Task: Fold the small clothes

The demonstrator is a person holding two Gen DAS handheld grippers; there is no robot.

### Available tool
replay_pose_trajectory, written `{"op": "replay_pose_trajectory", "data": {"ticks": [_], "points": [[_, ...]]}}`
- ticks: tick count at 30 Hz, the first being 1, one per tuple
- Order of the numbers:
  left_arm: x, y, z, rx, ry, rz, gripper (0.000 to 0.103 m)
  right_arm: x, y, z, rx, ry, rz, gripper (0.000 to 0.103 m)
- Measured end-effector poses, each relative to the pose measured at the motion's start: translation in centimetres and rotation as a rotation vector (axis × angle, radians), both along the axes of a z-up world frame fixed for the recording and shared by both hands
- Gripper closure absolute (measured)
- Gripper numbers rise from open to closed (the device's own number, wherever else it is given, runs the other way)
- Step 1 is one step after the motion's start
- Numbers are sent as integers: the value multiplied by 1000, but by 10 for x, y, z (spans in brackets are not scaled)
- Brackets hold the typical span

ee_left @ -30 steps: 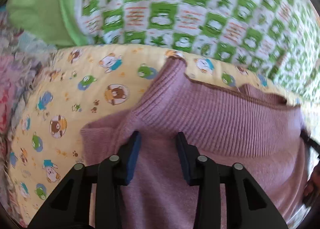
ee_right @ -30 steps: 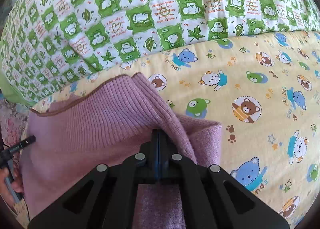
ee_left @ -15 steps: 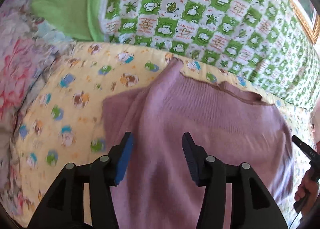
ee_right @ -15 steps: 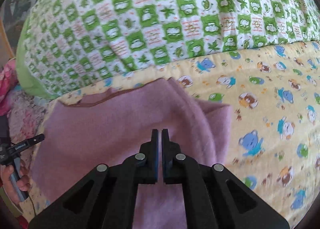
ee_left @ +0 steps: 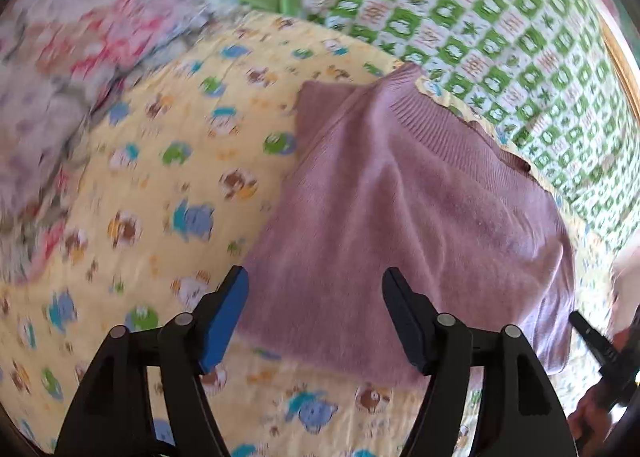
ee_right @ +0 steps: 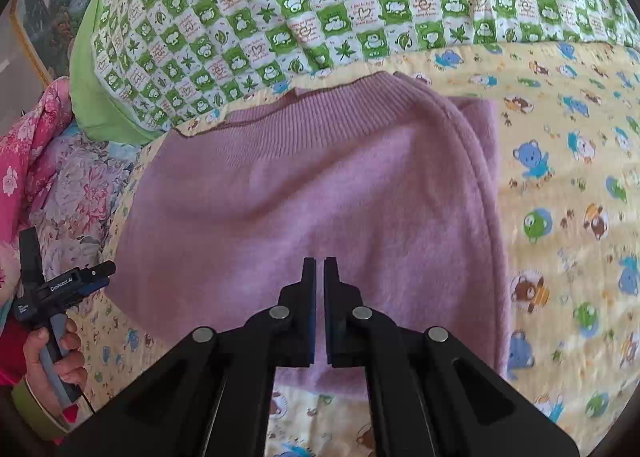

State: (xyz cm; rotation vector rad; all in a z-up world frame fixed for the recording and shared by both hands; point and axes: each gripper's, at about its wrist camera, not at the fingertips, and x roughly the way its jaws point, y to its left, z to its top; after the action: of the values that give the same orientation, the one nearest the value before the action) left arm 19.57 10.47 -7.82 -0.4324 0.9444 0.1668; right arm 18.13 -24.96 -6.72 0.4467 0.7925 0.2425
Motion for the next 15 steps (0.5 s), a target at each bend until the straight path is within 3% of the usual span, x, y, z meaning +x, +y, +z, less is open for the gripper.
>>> {"op": "replay_pose_trajectory", "data": {"ticks": [1, 5, 8, 10, 11, 12, 15], "points": [[-3, 2, -3, -6, 10, 14, 23, -2, 2, 0, 5, 3, 1, 99], [-11, 11, -15, -58, 51, 79, 22, -7, 15, 3, 19, 10, 25, 98], [-18, 23, -30, -169, 80, 145, 22, -9, 24, 6, 26, 8, 42, 94], [-21, 30, -42, -243, 96, 185, 21, -9, 27, 8, 34, 9, 50, 67], [-21, 33, -47, -270, 102, 199, 21, -9, 28, 9, 34, 7, 46, 41], [-21, 34, -49, -281, 100, 211, 21, -11, 28, 11, 35, -10, 32, 33], [-8, 32, -50, -270, 90, 207, 20, -10, 30, 14, 24, -30, 28, 33]]}}
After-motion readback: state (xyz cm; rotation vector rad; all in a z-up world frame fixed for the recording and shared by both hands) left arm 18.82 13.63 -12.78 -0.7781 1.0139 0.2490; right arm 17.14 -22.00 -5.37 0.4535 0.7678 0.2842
